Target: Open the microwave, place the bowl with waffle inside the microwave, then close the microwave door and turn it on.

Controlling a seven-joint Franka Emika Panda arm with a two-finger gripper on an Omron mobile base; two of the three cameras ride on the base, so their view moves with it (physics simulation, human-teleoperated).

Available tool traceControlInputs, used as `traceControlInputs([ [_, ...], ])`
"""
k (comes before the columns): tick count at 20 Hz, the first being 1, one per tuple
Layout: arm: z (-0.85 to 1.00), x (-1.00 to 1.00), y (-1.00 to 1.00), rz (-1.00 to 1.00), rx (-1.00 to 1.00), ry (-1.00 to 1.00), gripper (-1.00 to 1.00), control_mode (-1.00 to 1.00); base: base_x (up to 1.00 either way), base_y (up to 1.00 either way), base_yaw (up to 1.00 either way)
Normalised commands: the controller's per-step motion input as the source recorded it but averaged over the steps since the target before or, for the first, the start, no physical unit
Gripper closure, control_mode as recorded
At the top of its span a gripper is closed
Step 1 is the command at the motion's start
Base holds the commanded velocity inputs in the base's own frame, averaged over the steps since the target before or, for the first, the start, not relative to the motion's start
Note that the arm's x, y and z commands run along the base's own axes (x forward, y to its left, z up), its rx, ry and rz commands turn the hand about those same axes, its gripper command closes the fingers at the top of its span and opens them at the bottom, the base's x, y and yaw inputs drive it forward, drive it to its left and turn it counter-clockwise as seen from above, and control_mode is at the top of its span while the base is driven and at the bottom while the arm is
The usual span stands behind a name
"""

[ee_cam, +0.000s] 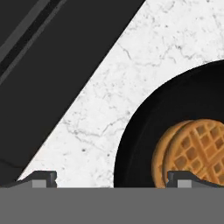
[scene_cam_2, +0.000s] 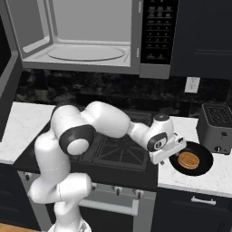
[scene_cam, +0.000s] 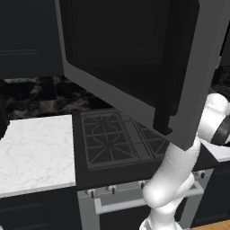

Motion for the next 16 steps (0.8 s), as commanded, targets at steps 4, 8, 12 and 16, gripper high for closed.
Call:
traceControlInputs([
  [4, -0.31, 0.31, -0.29, 0.00, 0.00, 0.00, -1.00, -1.00, 0.00, 0.00, 0.00],
  [8, -0.22, 0.21, -0.28, 0.00, 0.00, 0.00, -1.00, -1.00, 0.00, 0.00, 0.00],
  [12, -0.02, 0.09, -0.28, 0.00, 0.00, 0.00, -1.00, -1.00, 0.00, 0.00, 0.00],
  [16, 0.00, 0.00, -0.10, 0.00, 0.00, 0.05, 1.00, -1.00, 0.00, 0.00, 0.00],
])
